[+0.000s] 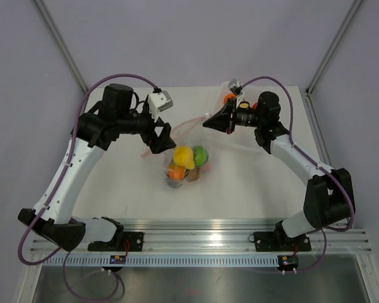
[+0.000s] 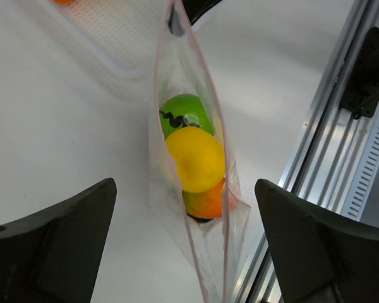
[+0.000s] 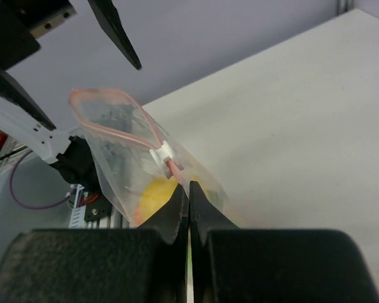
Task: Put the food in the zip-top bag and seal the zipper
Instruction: Zip the zipper food storage bag at the center of the board.
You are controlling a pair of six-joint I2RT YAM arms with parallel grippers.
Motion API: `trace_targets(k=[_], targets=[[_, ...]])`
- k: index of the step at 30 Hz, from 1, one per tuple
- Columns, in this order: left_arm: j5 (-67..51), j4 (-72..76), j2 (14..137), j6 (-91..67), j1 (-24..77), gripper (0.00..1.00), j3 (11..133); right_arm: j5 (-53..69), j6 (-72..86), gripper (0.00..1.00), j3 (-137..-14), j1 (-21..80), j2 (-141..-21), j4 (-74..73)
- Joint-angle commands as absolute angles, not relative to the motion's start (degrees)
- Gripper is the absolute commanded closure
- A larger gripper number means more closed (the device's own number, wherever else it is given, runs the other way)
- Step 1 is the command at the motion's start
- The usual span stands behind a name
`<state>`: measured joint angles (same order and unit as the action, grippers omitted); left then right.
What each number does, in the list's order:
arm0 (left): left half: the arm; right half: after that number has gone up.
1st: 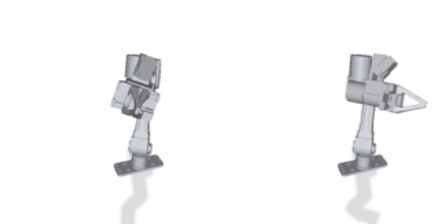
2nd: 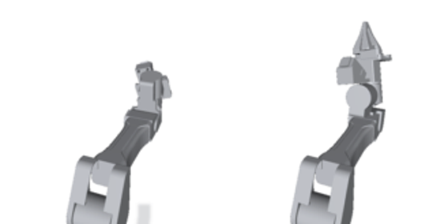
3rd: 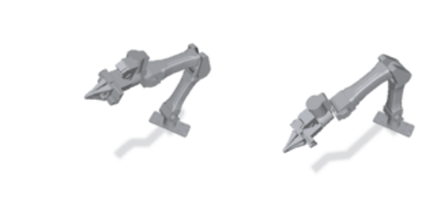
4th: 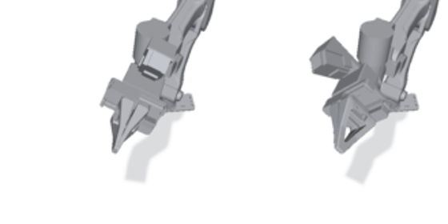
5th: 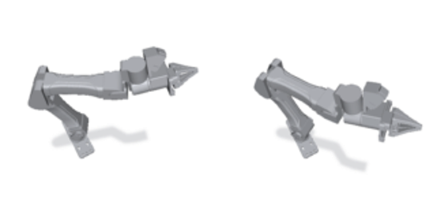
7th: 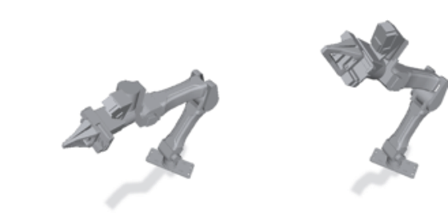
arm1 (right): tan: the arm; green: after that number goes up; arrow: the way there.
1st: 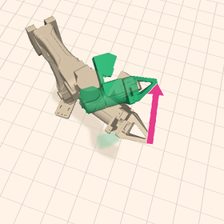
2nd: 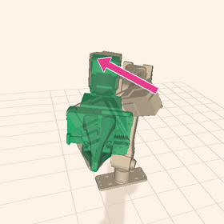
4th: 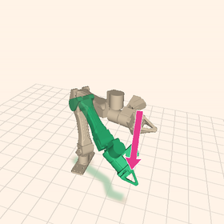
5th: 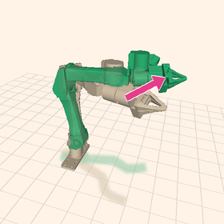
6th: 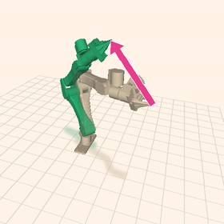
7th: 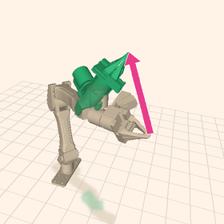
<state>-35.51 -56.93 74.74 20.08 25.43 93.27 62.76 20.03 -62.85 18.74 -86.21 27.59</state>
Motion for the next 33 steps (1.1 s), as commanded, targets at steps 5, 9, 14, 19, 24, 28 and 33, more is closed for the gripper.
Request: trace_targets(k=[5, 9, 14, 19, 24, 28, 33], targets=[[-24.18, -48.25, 73.39, 12.67, 25.05, 0.01, 96.93, 57.65, 5.1, 1.0, -69.6, 18.63, -83.41, 7.56], [-25.57, -48.07, 77.16, 10.29, 26.62, 0.01, 102.38, 57.13, 5.1, 1.0, -69.44, 19.33, -83.5, 6.59], [-20.92, -49.83, 86.12, 8.7, 33.48, 0.04, 110.11, 55.72, 4.92, 1.0, -69.34, 19.6, -82.09, 5.63], [-22.85, -51.49, 90.78, 8.17, 35.59, 0.08, 116.53, 56.6, 5.18, 1.0, -69.7, 19.69, -81.65, 5.36], [-24.62, -52.91, 94.74, 8.17, 36.74, 0.14, 118.56, 57.13, 5.1, 1.0, -69.79, 19.6, -81.74, 5.36], [-26.01, -51.59, 95.8, 7.91, 37.17, 0.19, 118.65, 57.48, 5.19, 1.0, -69.61, 19.78, -81.74, 5.1], [-25.05, -52.03, 97.29, 8.0, 37.97, 0.22, 119.36, 57.83, 5.18, 1.0, -69.35, 19.69, -81.47, 5.18]])
